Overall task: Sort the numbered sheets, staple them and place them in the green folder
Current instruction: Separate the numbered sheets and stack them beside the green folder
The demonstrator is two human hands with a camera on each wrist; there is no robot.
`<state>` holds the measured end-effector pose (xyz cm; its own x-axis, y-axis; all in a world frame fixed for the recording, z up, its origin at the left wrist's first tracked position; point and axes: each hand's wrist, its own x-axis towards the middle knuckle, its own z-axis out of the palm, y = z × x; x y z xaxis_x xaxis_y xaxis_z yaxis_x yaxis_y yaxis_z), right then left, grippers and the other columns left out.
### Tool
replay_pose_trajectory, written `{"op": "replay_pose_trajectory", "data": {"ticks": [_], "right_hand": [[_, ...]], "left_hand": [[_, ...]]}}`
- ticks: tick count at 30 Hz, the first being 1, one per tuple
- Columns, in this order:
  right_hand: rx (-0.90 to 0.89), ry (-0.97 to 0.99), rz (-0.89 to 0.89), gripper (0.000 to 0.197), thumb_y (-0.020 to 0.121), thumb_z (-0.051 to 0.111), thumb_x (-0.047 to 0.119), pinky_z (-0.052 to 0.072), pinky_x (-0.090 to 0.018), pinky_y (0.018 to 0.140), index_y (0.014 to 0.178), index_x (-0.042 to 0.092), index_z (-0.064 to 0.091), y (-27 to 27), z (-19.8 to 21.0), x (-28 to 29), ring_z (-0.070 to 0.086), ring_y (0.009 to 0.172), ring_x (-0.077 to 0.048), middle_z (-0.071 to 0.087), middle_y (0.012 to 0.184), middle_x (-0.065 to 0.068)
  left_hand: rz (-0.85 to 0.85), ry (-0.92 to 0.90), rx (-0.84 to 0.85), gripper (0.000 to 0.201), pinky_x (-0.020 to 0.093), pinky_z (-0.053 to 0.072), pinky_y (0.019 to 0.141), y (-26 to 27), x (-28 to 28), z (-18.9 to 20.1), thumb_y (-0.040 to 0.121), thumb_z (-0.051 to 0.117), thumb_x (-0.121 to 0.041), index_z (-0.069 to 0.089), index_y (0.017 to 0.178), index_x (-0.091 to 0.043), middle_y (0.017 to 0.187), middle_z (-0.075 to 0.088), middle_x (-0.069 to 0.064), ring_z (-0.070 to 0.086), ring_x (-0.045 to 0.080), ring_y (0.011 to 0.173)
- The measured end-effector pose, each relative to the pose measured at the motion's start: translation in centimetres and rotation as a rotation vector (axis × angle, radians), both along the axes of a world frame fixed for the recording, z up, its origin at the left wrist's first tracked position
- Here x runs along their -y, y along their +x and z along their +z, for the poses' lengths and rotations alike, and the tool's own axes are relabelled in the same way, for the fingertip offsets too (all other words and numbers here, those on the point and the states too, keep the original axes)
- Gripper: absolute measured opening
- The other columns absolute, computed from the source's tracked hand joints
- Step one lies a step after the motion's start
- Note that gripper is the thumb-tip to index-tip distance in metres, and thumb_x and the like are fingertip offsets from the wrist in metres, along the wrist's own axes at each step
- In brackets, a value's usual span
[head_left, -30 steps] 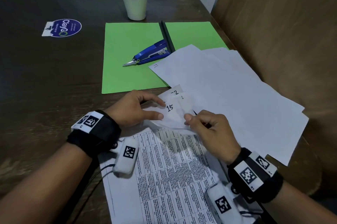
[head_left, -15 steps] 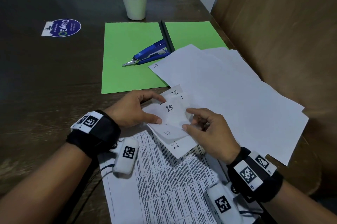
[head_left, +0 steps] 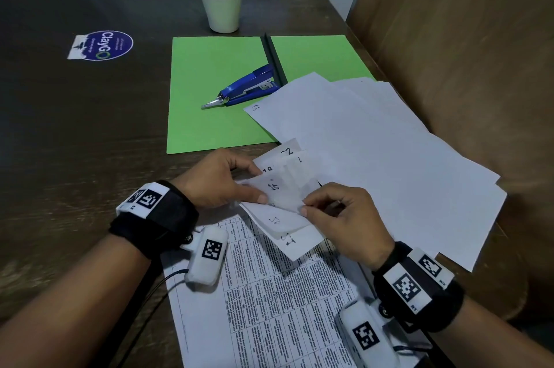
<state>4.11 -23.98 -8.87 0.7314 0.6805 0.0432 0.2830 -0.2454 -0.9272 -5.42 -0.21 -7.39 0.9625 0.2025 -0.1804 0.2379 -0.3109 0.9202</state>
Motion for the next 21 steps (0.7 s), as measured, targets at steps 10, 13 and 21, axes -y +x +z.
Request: {"op": "replay_pose_trajectory", "data": {"ticks": [10,13,21], "right_hand": [[-0.034,-0.006,0.066,0.027,0.078,0.080,0.000,0.054,-0.021,0.080,0.072,0.026,0.076,-0.24,0.00,0.13,0.071,0.093,-0.007,0.074,0.105,0.009],[-0.031,0.033,0.040,0.027,0.077,0.080,-0.002,0.057,-0.028,0.081,0.068,0.022,0.075,-0.24,-0.09,0.17,0.071,0.096,-0.009,0.074,0.107,0.007],[0.043,-0.031,0.078,0.020,0.078,0.083,0.005,0.053,-0.020,0.071,0.067,0.017,0.071,-0.19,-0.12,0.11,0.067,0.091,-0.007,0.070,0.106,0.008]], "left_hand": [[-0.006,0.025,-0.036,0.038,0.024,0.053,0.091,-0.23,0.28,0.53,0.066,0.092,-0.010,0.078,0.100,-0.021,0.101,0.077,-0.015,0.071,0.002,0.094],[-0.013,0.035,-0.030,0.036,0.028,0.055,0.090,-0.22,0.24,0.63,0.067,0.092,-0.012,0.078,0.099,-0.021,0.100,0.078,-0.013,0.072,0.005,0.092],[-0.040,0.021,-0.027,0.040,0.024,0.051,0.094,-0.26,0.13,0.56,0.067,0.091,-0.011,0.077,0.104,-0.020,0.104,0.077,-0.016,0.070,-0.001,0.097]]}}
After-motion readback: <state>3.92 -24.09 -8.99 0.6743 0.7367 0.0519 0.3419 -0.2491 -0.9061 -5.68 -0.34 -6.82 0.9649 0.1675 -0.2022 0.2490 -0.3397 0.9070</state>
